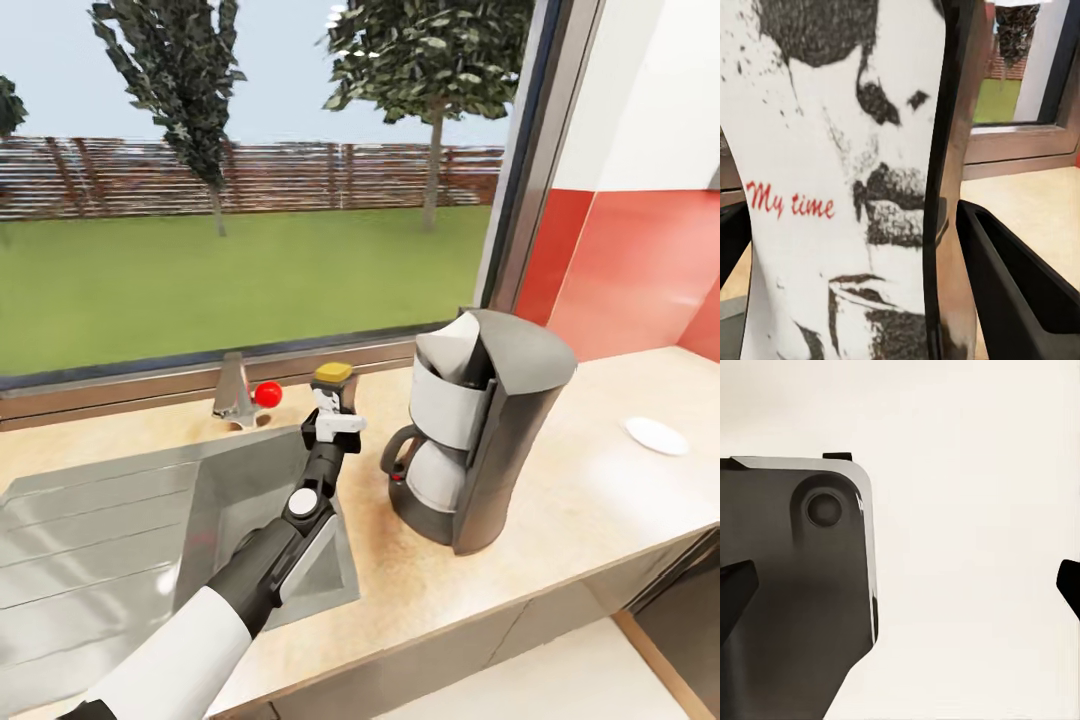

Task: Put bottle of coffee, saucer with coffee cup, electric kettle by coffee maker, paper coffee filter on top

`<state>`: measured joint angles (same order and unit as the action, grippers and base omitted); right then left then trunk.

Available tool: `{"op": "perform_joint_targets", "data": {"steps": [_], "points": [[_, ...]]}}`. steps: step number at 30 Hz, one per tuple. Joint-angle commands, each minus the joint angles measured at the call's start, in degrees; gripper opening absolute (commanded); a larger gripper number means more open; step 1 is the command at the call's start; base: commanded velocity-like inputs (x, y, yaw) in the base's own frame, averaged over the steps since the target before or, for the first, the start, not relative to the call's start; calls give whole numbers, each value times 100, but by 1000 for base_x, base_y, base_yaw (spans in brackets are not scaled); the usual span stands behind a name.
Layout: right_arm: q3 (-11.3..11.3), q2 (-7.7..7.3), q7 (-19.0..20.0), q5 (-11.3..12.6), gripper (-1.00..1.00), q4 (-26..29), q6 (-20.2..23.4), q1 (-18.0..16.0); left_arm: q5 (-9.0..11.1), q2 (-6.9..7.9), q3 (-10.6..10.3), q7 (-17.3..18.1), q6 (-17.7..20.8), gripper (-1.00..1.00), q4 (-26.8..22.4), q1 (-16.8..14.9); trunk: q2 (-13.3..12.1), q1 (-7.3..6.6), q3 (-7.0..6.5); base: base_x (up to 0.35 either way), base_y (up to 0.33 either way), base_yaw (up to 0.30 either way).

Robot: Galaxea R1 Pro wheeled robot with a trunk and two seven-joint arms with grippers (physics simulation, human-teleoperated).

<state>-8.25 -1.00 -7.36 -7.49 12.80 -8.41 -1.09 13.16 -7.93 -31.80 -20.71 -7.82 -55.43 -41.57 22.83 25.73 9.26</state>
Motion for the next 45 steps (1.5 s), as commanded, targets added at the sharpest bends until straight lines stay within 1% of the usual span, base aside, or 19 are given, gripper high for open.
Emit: {"op": "perform_joint_targets", "data": {"steps": [1,3,8,9,11,12,13,14,17,19,21,24,35,45], "points": [[-46,3,-3,-60,100,-6,-20,-5,64,5,-20,-24,-34,-100,5,-9,9,5,11,73,-91,95],[-46,3,-3,-60,100,-6,-20,-5,64,9,-16,-22,-29,-100,23,-9,9,5,11,212,-38,40],[-46,3,-3,-60,100,-6,-20,-5,64,26,-13,-11,-44,-100,248,-9,9,5,11,117,-8,8],[-46,3,-3,-60,100,-6,-20,-5,66,97,-3,31,-49,-100,281,-9,9,5,11,16,-1,1],[-46,3,-3,-60,100,-6,-20,-5,119,291,-4,103,-46,-100,297,-24,9,5,11,7,0,0],[-40,3,-3,-60,100,-6,-20,-5,147,465,-11,372,-33,-100,301,-43,9,5,11,2,0,0],[-39,3,-3,-60,100,-6,-20,-5,148,529,-11,586,-23,-100,302,-50,9,5,11,1,0,0],[-38,3,-3,-60,100,-6,-20,-5,146,597,-4,997,0,-100,303,-58,9,5,11,0,0,0],[-38,3,-3,-60,100,-6,-20,-5,138,651,128,1756,31,-100,303,-67,9,5,11,0,0,0],[-37,3,-3,-60,100,-6,-20,-5,123,662,231,2104,36,-100,302,-69,9,5,11,0,0,0],[-37,3,-3,-60,100,-10,-20,-5,115,670,311,2344,29,-100,299,-65,9,5,11,0,0,0],[-37,3,1,-60,100,-14,-20,-5,109,670,337,2418,19,-100,301,-61,9,5,11,0,0,0],[-37,3,6,-60,100,-14,-20,-5,112,608,325,2336,-28,-100,304,-24,9,5,11,0,0,0],[-37,3,6,-60,100,-14,-20,-5,155,594,316,2318,-34,-100,304,-9,9,5,11,162,0,0]]}}
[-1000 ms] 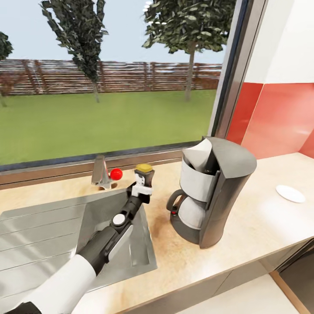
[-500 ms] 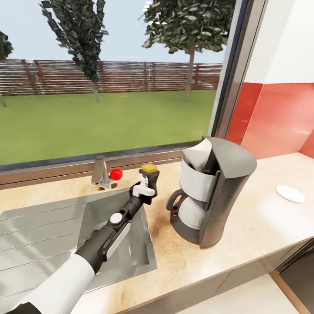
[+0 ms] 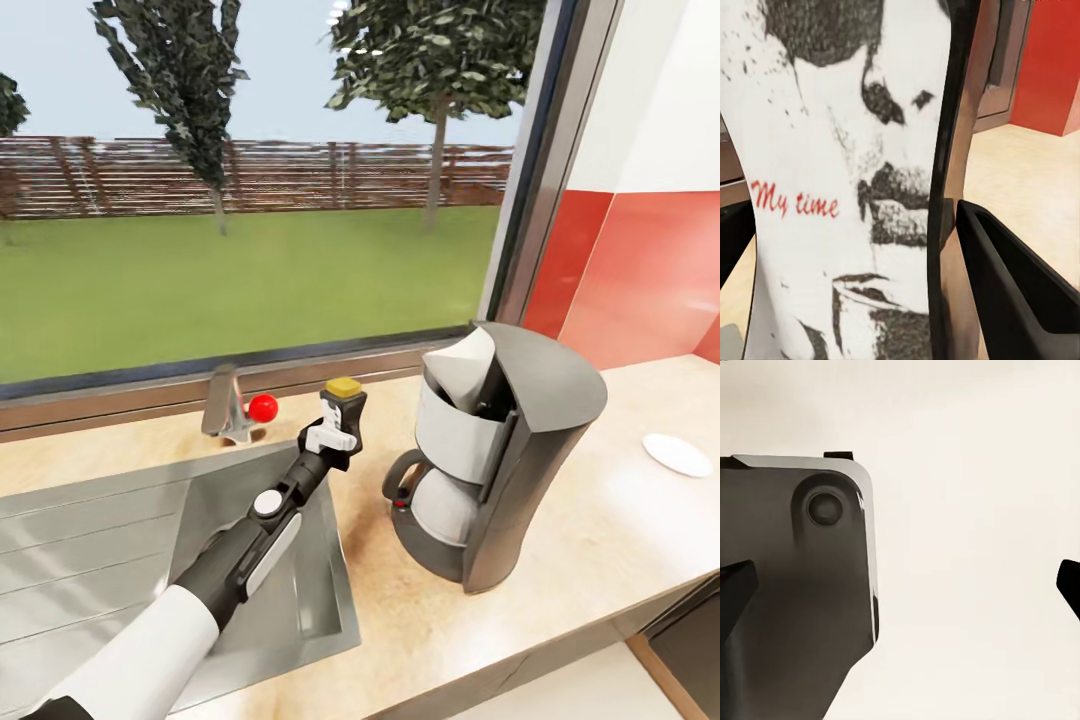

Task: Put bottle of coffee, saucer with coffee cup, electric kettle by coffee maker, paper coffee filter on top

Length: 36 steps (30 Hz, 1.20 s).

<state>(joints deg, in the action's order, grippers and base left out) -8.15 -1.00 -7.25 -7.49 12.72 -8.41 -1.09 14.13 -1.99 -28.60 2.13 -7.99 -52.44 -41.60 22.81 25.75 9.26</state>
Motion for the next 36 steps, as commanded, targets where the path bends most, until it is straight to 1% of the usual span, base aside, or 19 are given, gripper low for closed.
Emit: {"op": "perform_joint_targets", "data": {"steps": [1,5,14,21,28,32,36], "points": [[-47,3,-4,-60,100,-6,-21,-5,60,-4,-8,33,-17,-100,5,-6,11,3,11,25,0,0],[-47,3,-4,-60,100,-6,-21,-5,61,-16,-15,33,-18,-100,5,-3,11,3,11,-1,-17,0],[-47,3,-4,-68,100,-7,-21,-5,55,-26,-32,24,-18,-100,7,1,11,3,11,-63,-165,0],[-47,3,-4,-68,100,-14,-21,-5,41,-29,-31,24,-25,-100,14,54,11,3,11,-5,-16,0],[-47,3,-4,-65,100,-9,-21,-5,-19,-22,-29,22,-21,-100,7,87,11,3,11,0,0,0],[-47,3,-12,-60,100,-9,-21,-5,-22,-15,-33,-139,-18,-100,0,92,11,3,11,0,0,0],[-51,3,-13,-60,100,-10,-21,-5,-29,-24,-40,-179,-20,-100,119,88,11,3,11,0,0,0]]}}
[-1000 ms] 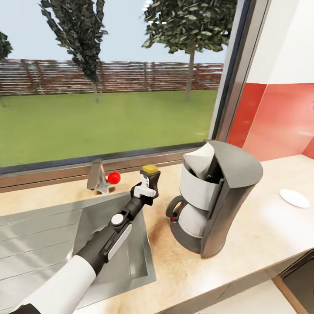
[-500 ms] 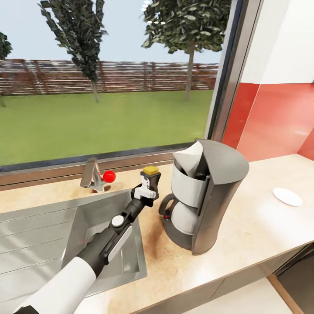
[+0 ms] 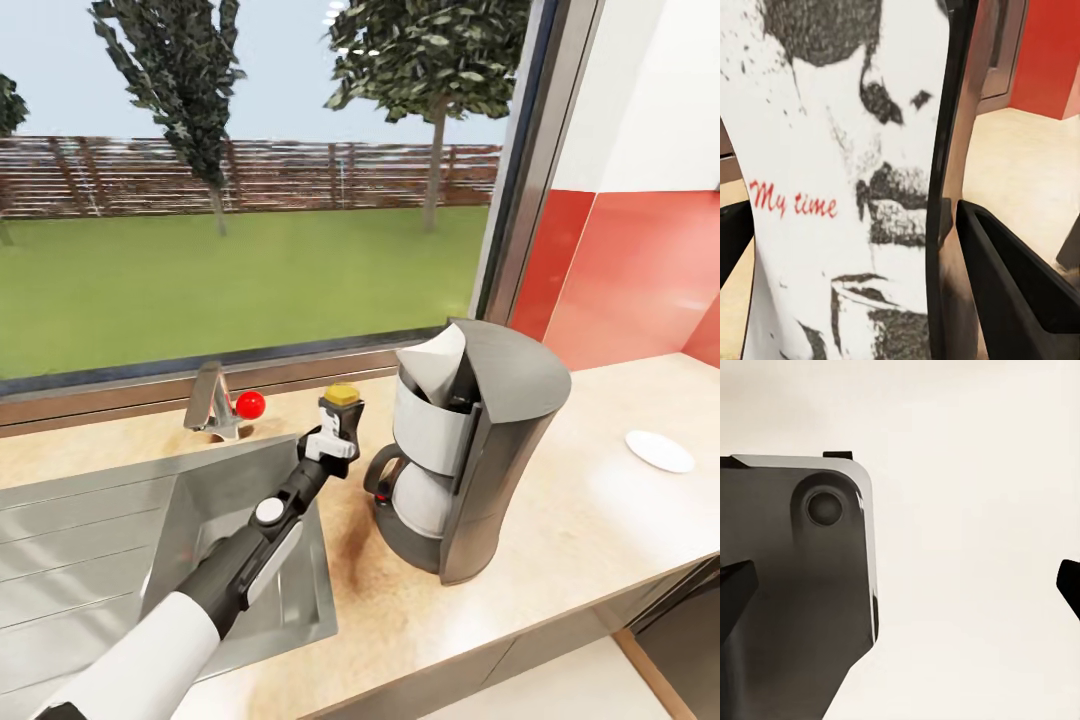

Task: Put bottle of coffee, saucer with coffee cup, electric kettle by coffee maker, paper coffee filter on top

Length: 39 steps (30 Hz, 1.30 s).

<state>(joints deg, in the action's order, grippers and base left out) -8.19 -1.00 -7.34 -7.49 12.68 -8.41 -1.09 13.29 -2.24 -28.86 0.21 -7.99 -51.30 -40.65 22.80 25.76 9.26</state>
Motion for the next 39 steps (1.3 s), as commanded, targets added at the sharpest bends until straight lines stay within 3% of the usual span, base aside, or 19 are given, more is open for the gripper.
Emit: {"op": "perform_joint_targets", "data": {"steps": [1,7,14,22,39], "points": [[-47,3,-4,-60,100,-6,-21,-5,43,0,-14,9,-21,-100,80,-10,12,3,11,0,0,0],[-42,3,-4,-60,100,-10,-21,-5,-122,-77,-8,-8,-49,-100,529,-21,12,3,11,0,0,0],[-44,3,-4,-60,100,-11,-21,-5,-152,-144,-6,-12,-242,-100,769,-22,12,3,11,0,0,0],[-48,3,-4,-60,100,-11,-21,-5,-160,-405,-12,-12,-706,-100,1521,-61,12,3,11,0,0,0],[-50,3,-10,-68,100,-11,-21,-5,-152,-407,26,-12,-778,-100,1544,-62,12,3,11,56,0,0]]}}
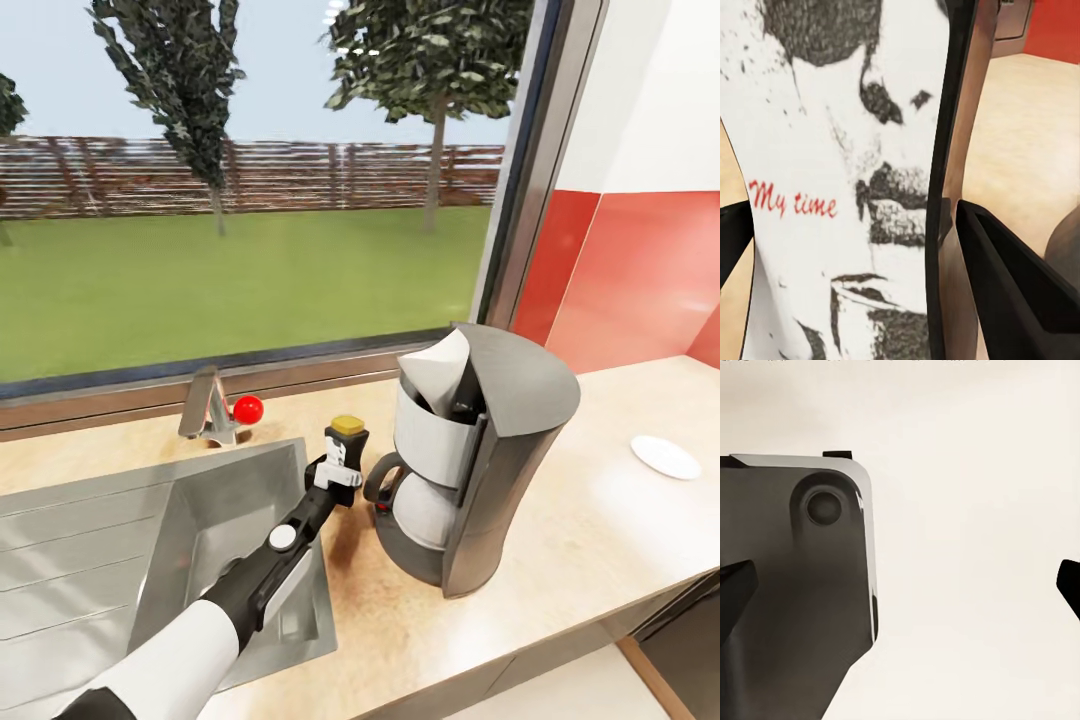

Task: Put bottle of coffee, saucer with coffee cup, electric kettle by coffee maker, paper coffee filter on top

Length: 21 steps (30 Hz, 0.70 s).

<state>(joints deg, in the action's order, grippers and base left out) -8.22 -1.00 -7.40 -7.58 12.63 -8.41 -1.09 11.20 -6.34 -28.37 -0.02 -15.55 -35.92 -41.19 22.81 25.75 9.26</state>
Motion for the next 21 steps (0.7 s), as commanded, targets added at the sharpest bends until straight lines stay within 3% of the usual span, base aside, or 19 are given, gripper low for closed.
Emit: {"op": "perform_joint_targets", "data": {"steps": [1,6,21], "points": [[-47,3,-2,-60,100,-6,-21,-5,58,2,-22,11,-37,-100,6,-6,11,3,11,84,0,0],[-48,3,-7,-60,100,-6,-21,-5,57,2,-28,11,-68,-100,6,-4,11,3,11,133,0,0],[-48,2,-4,-60,100,-6,-21,-5,73,-5,-45,11,-164,-100,14,22,11,3,11,4,0,0]]}}
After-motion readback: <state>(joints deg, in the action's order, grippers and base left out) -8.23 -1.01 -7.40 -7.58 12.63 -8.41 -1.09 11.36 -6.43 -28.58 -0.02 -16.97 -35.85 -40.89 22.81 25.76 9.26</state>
